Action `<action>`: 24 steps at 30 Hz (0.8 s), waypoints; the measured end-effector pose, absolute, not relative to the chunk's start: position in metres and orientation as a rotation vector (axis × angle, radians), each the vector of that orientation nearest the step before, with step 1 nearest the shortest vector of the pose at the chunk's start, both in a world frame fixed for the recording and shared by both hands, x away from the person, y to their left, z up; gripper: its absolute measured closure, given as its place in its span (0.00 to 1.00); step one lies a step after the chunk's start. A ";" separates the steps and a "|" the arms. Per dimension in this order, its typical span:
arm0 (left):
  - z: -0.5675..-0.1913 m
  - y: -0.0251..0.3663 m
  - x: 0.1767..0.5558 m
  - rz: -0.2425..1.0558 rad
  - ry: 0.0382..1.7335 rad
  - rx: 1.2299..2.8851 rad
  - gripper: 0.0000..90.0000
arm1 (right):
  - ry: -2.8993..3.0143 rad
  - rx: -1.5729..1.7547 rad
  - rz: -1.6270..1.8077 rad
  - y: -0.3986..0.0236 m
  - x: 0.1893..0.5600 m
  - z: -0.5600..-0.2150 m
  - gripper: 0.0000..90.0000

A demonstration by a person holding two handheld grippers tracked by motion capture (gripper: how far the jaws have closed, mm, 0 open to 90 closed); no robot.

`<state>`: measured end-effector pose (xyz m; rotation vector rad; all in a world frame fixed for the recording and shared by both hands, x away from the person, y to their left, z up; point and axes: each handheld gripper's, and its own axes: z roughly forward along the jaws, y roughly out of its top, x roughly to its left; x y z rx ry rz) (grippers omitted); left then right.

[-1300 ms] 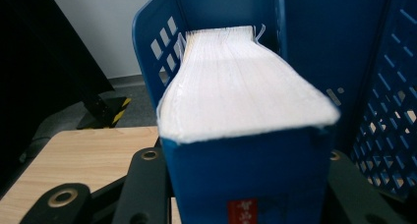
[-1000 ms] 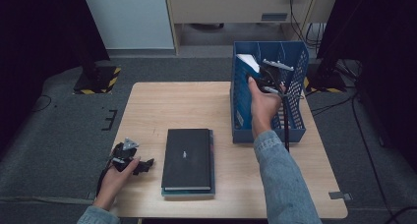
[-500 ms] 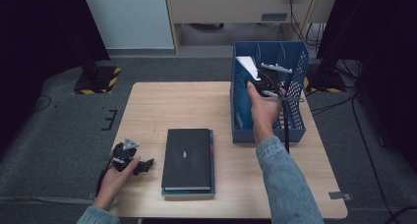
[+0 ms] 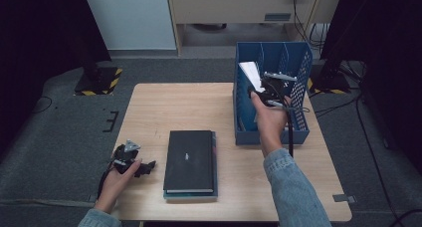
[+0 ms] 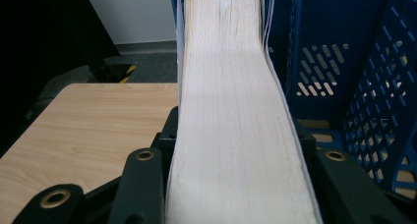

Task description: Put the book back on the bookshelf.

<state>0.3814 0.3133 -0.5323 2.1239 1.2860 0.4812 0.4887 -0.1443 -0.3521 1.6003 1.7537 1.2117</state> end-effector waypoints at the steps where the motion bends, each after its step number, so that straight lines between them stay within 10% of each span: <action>1: -0.532 0.313 0.381 0.481 1.285 2.124 0.00 | 1.760 1.586 1.208 -0.144 0.488 -0.352 0.63; 24: -0.532 0.313 0.381 0.480 1.289 2.119 0.00 | 1.841 1.608 1.170 -0.146 0.500 -0.342 0.59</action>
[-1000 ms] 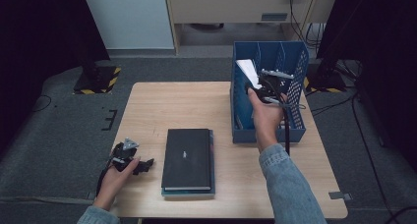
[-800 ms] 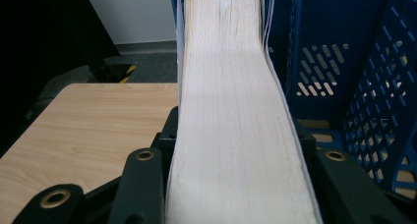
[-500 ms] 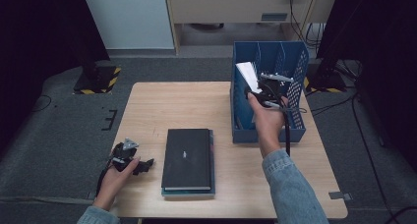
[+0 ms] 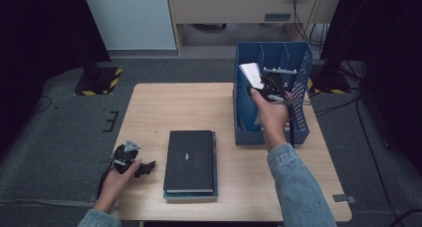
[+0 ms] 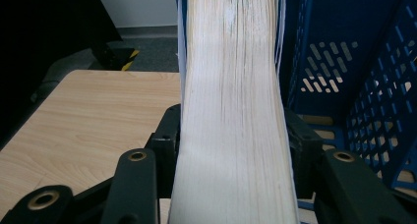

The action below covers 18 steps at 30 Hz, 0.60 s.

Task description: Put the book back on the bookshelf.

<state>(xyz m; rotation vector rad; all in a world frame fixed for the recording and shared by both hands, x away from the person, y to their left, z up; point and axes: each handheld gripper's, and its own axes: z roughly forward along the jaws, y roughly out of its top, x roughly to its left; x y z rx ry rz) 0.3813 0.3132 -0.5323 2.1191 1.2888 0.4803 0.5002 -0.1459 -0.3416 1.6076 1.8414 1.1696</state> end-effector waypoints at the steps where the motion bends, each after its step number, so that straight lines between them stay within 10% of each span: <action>1: -0.532 0.313 0.381 0.480 1.289 2.119 0.00 | 1.841 1.608 1.170 -0.146 0.500 -0.342 0.59; 18: -0.532 0.313 0.381 0.480 1.287 2.120 0.00 | 1.817 1.634 1.146 -0.147 0.505 -0.340 0.65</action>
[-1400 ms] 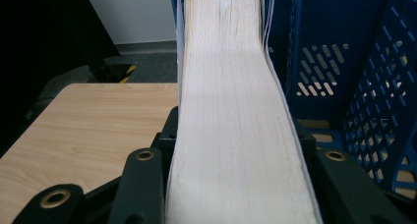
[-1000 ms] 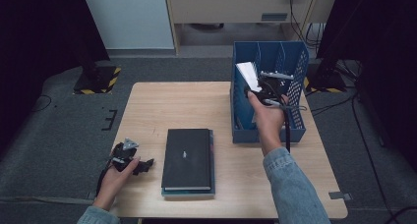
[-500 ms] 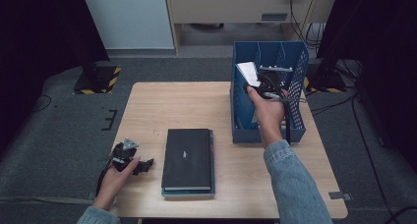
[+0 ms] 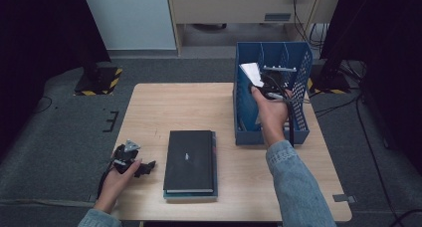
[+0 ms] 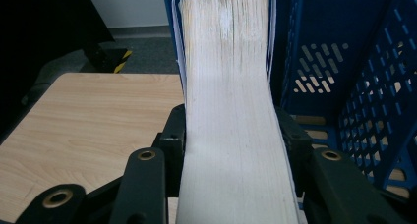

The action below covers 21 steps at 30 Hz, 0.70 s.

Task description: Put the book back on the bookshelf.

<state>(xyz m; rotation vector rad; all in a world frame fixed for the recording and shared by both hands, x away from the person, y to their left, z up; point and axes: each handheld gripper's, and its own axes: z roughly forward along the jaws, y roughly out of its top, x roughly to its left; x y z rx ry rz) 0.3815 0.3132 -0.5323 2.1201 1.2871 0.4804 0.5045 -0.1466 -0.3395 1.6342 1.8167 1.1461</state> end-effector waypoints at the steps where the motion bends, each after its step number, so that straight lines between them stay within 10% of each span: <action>1: -0.532 0.313 0.381 0.481 1.287 2.119 0.00 | 1.808 1.640 1.155 -0.148 0.505 -0.340 0.65; 21: -0.532 0.313 0.382 0.484 1.283 2.122 0.00 | 1.760 1.653 1.198 -0.149 0.515 -0.326 0.66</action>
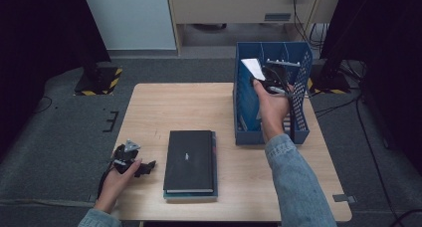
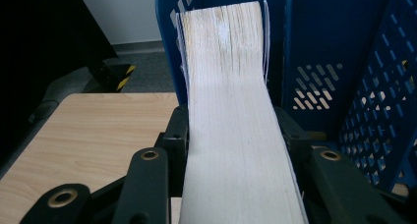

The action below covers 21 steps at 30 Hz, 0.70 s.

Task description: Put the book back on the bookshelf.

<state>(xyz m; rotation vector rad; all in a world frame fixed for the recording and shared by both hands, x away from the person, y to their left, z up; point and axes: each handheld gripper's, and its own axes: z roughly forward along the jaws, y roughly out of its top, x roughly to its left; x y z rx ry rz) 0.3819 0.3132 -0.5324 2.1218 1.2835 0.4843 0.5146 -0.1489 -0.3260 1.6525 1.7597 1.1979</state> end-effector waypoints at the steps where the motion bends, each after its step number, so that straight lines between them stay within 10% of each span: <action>1: -0.532 0.313 0.382 0.484 1.283 2.122 0.00 | 1.760 1.653 1.198 -0.149 0.515 -0.326 0.66; 21: -0.532 0.313 0.382 0.483 1.281 2.121 0.00 | 1.693 1.681 1.206 -0.144 0.542 -0.330 0.66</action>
